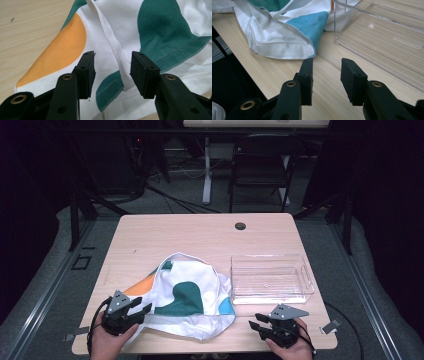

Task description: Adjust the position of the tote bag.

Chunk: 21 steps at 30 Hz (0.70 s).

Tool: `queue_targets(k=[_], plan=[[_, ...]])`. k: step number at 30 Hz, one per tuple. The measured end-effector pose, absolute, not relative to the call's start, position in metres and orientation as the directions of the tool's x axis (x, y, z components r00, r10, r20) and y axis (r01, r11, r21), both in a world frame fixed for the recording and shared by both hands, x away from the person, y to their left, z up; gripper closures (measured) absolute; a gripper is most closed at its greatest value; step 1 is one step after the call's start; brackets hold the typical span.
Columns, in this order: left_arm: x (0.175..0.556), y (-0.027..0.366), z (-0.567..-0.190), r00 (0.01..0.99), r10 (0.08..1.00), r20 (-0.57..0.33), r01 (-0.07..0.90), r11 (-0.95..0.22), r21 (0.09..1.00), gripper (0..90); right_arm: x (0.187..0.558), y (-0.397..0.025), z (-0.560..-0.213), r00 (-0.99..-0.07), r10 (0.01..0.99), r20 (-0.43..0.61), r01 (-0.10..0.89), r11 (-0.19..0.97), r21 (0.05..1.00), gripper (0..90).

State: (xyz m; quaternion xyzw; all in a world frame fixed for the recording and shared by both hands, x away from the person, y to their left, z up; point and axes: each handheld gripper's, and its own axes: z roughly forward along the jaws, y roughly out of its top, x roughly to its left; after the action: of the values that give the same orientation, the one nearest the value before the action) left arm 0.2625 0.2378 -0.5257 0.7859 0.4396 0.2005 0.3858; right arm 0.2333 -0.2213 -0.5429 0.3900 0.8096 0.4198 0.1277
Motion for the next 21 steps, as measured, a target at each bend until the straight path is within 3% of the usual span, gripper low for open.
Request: queue_targets(k=[14,21], plan=[[0.2597,0.2384,-0.5247,0.537,0.843,-0.018,0.535,-0.324,0.780,54.6,0.2294,-0.2218,-0.5393,-0.663,0.737,0.129,0.523,0.333,0.785,63.5],[0.2599,0.2360,-0.5266,0.563,0.827,-0.003,0.523,-0.353,0.776,49.8,0.2311,-0.2242,-0.5394,-0.645,0.748,0.155,0.536,0.299,0.789,64.3]])
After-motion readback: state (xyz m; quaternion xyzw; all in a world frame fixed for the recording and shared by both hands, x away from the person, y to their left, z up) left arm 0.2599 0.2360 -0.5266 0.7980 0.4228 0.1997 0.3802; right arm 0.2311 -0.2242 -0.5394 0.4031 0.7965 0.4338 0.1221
